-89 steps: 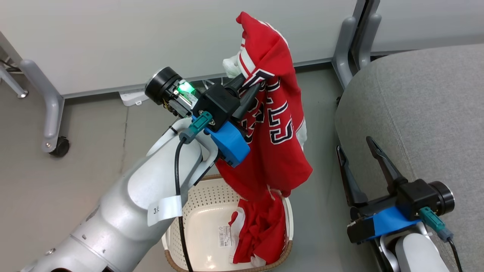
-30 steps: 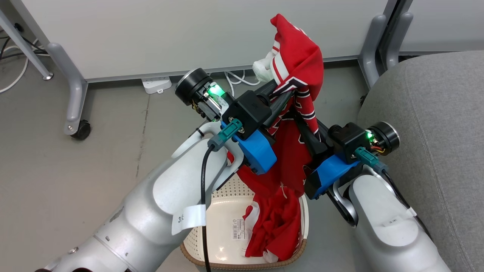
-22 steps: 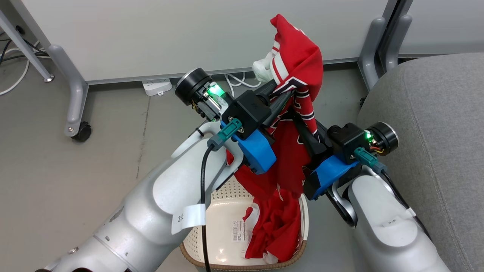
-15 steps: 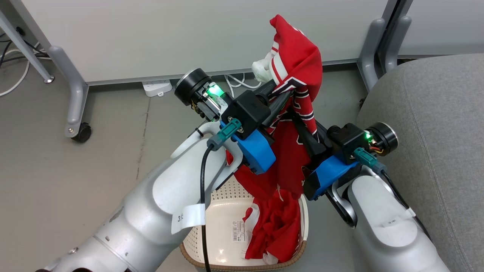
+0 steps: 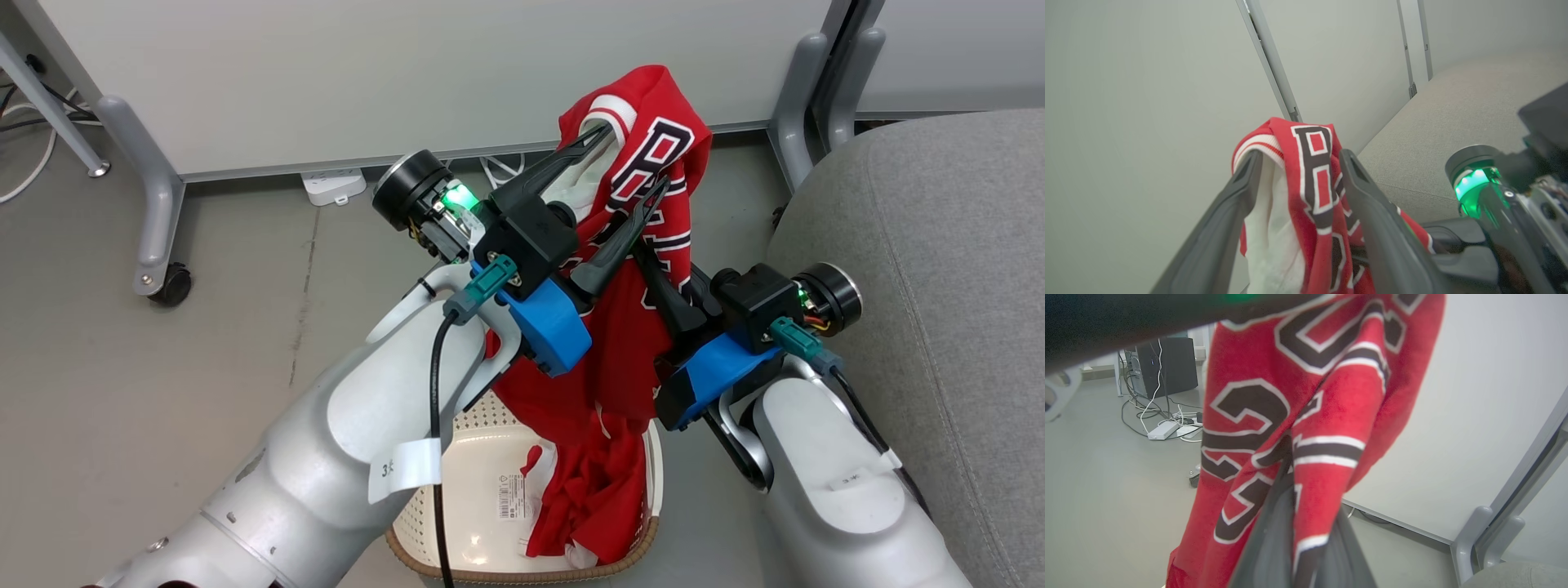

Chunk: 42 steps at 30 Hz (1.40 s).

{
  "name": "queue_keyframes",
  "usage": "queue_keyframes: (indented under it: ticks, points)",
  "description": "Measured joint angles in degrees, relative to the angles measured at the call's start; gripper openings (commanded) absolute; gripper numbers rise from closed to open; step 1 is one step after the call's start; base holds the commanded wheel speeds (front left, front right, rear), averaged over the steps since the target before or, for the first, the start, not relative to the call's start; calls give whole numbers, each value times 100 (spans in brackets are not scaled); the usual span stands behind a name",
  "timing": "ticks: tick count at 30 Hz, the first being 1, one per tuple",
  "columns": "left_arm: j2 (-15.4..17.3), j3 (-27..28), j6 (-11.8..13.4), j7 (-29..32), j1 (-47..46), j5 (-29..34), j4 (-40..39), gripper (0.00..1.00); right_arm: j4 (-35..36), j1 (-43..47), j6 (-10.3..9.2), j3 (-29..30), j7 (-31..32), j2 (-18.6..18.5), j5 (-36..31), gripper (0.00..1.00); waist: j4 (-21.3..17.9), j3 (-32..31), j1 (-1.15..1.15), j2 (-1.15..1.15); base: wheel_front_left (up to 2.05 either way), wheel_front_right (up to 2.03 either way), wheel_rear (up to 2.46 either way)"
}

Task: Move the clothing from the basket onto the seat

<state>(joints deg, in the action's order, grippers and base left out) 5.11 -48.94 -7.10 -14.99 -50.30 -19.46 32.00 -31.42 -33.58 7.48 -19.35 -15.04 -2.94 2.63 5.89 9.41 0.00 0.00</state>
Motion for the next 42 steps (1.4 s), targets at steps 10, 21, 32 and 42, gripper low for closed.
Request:
queue_keyframes:
  ticks: [10, 21, 32, 42]
  points:
    - [51, 7, 0, 0, 34, 43, 3, 100, 194, 10, 1, 97, 0, 5, 55, 0, -305, 134, 0, 0, 0, 0, 0]
    - [129, -132, -2, -1, 35, 81, -58, 100, 625, 90, 0, 535, 1, 4, 9, 0, -1012, 376, 0, 0, 0, 0, 0]
    - [140, -385, -10, -1, 76, 80, -208, 100, 1205, 381, 1, 1256, 1, 2, -87, 0, -1831, 596, 0, 0, 0, 0, 0]
    - [124, -635, -10, -1, 138, 45, -271, 100, 1631, 721, 1, 1938, 1, 3, -158, 0, -2384, 756, 0, 0, 0, 0, 0]
